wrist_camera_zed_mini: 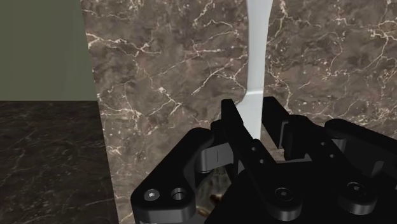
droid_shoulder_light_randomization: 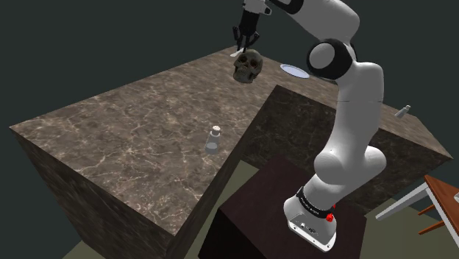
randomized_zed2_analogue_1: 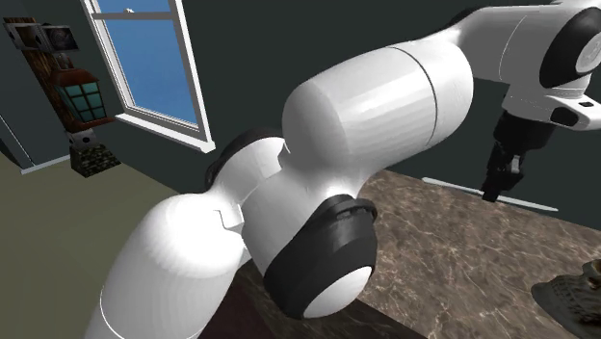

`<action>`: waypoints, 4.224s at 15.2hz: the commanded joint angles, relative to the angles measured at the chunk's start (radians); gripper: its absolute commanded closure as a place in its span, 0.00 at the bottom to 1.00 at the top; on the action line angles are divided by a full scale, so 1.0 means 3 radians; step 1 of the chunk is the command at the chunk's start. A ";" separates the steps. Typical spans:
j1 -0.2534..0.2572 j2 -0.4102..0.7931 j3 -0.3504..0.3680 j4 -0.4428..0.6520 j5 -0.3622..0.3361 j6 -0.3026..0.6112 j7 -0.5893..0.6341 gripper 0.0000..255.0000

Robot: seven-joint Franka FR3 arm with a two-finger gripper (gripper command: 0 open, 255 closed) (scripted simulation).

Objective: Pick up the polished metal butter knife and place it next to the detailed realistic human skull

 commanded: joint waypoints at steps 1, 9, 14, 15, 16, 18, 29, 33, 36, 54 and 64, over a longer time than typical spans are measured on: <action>-0.0043 -0.0083 0.0009 -0.0233 0.0023 0.0152 0.0006 1.00; -0.0151 -0.0276 0.0020 -0.0915 0.0077 0.0638 0.0020 1.00; -0.0190 -0.0331 0.0020 -0.1228 0.0091 0.0895 0.0027 1.00; -0.0196 -0.0338 0.0019 -0.1284 0.0092 0.0944 0.0028 1.00; -0.0202 -0.0343 0.0019 -0.1338 0.0093 0.0992 0.0030 1.00; -0.0212 -0.0351 0.0018 -0.1440 0.0094 0.1086 0.0033 1.00; -0.0246 -0.0326 0.0003 -0.1898 0.0075 0.1565 0.0059 1.00; -0.0250 -0.0292 -0.0005 -0.2028 0.0060 0.1726 0.0071 1.00; -0.0251 -0.0259 -0.0013 -0.2114 0.0046 0.1843 0.0081 1.00; -0.0249 -0.0165 -0.0033 -0.2274 0.0009 0.2092 0.0106 0.00; -0.0248 -0.0283 -0.0006 -0.2021 0.0058 0.1728 0.0073 0.00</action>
